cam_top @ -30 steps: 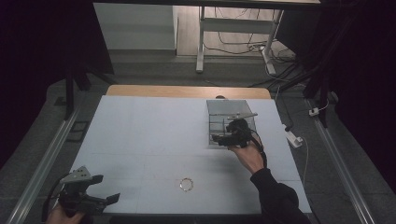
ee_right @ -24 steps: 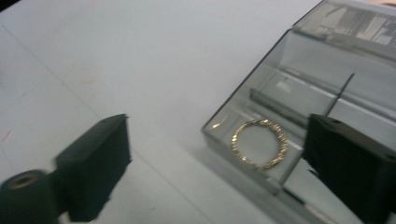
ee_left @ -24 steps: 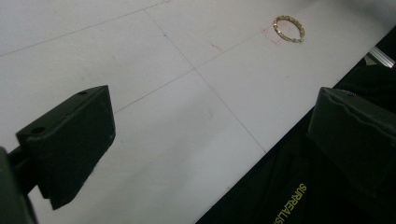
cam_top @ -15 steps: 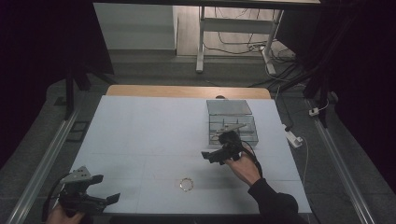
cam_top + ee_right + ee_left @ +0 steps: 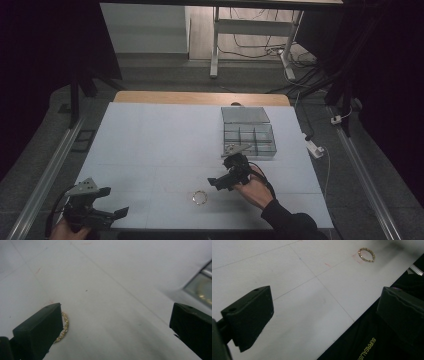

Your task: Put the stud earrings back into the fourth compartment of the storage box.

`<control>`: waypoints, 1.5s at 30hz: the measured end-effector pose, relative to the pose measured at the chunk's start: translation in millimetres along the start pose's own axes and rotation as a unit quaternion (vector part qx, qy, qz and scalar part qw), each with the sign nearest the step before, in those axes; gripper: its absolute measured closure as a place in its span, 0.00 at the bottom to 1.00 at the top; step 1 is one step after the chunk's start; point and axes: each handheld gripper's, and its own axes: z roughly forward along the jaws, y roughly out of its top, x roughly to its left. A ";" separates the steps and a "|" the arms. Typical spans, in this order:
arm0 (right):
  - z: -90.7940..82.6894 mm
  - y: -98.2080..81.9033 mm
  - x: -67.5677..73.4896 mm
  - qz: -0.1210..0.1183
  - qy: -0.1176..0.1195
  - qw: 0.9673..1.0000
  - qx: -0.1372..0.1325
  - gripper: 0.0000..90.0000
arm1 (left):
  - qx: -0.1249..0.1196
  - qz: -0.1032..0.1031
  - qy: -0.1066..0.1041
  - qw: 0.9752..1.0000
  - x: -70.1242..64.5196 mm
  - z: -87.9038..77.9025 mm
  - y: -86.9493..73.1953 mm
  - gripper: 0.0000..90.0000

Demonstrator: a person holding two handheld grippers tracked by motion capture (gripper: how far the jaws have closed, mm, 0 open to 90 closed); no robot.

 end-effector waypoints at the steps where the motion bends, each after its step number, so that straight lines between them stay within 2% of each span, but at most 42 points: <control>1: 1.7 -0.6 3.3 -0.005 0.002 1.000 0.004 0.00 | 0.000 0.000 0.000 1.000 0.1 0.0 0.0 0.01; 6: 12.8 -3.7 18.9 -0.031 0.012 0.999 0.031 0.00 | 0.001 0.000 -0.001 1.000 0.0 0.3 0.2 0.01; 8: 18.8 -5.3 24.3 -0.044 0.009 0.998 0.043 0.00 | 0.001 0.000 0.000 1.000 -0.1 0.3 0.2 0.01; 13: 33.9 -9.7 32.0 -0.062 -0.014 0.995 0.077 0.00 | 0.001 0.000 -0.001 1.000 0.0 0.3 0.2 0.01; 17: 37.1 -9.4 37.1 -0.083 -0.034 0.992 0.086 0.01 | 0.001 0.000 -0.001 1.000 0.1 0.3 0.2 0.01; 20: 33.7 -8.0 37.7 -0.092 -0.026 0.992 0.088 0.13 | 0.001 0.002 -0.001 1.000 0.3 0.4 0.3 0.01; 22: 29.9 -6.9 39.5 -0.096 -0.020 0.991 0.088 0.29 | 0.002 0.002 -0.001 1.000 0.2 0.5 0.4 0.01; 25: 25.7 -6.0 43.9 -0.123 0.000 0.988 0.089 0.58 | 0.003 0.002 0.000 1.000 0.2 0.6 0.5 0.01; 29: 24.0 -7.4 48.7 -0.152 0.021 0.984 0.089 0.86 | 0.003 0.002 0.000 1.000 0.0 0.7 0.5 0.01; 31: 24.0 -7.7 51.0 -0.160 0.027 0.983 0.091 0.96 | 0.004 0.001 0.000 1.000 0.0 0.8 0.6 0.01; 34: 23.8 -7.2 52.5 -0.164 0.025 0.982 0.094 0.96 | 0.003 0.001 0.000 1.000 0.0 0.8 0.6 0.01; 41: 23.4 -5.6 46.5 -0.129 0.042 0.987 0.092 0.96 | 0.003 0.003 -0.001 1.000 0.0 0.8 0.6 0.01; 45: 18.6 -2.0 44.9 -0.121 0.044 0.989 0.074 0.96 | 0.004 0.003 -0.001 1.000 0.1 0.8 0.5 0.01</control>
